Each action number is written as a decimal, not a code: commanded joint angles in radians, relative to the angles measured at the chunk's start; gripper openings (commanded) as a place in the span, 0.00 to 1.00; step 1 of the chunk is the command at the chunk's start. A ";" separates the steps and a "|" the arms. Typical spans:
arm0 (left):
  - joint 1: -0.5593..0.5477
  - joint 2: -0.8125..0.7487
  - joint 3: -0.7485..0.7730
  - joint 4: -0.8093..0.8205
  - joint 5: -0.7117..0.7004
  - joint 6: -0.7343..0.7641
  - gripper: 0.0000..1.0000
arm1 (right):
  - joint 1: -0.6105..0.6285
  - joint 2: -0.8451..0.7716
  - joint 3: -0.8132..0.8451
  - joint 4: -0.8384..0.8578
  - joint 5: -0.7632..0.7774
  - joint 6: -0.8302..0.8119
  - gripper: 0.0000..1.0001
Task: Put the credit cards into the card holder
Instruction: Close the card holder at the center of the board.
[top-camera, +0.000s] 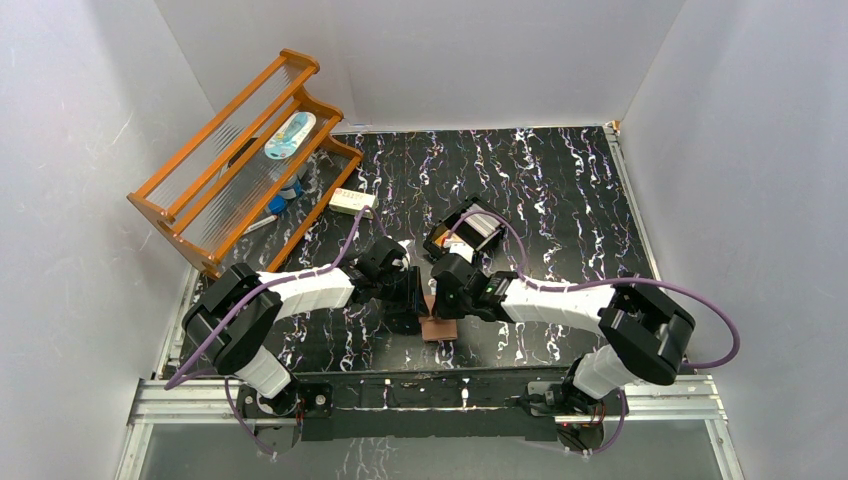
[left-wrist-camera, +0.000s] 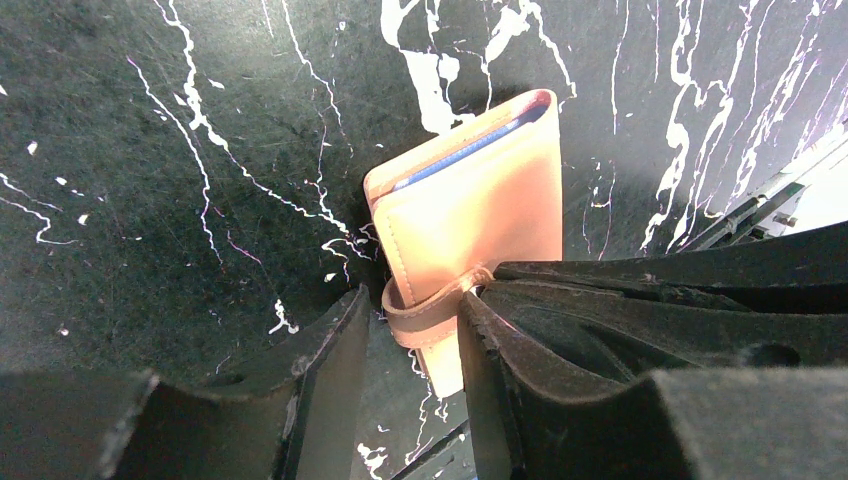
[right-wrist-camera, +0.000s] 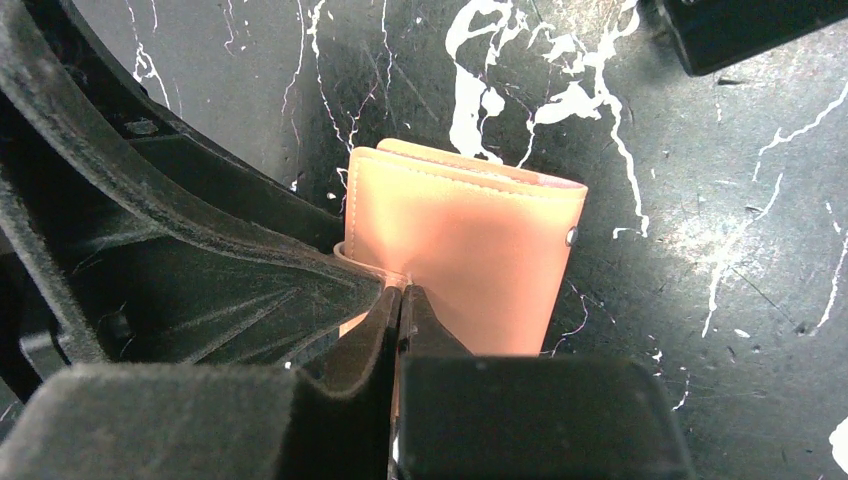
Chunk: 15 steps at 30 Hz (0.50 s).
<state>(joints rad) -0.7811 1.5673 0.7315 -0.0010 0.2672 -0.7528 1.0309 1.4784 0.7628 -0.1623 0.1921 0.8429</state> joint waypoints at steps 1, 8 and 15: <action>-0.004 0.002 -0.011 -0.054 -0.047 0.018 0.37 | 0.003 0.021 -0.053 -0.035 -0.022 0.004 0.05; -0.004 -0.002 -0.010 -0.056 -0.052 0.016 0.37 | 0.009 0.026 -0.096 -0.046 -0.010 0.030 0.01; -0.004 0.009 -0.011 -0.056 -0.052 0.015 0.37 | 0.027 0.023 -0.156 -0.064 0.015 0.046 0.00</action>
<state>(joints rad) -0.7811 1.5673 0.7315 -0.0013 0.2661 -0.7540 1.0313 1.4498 0.6941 -0.0841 0.2016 0.8890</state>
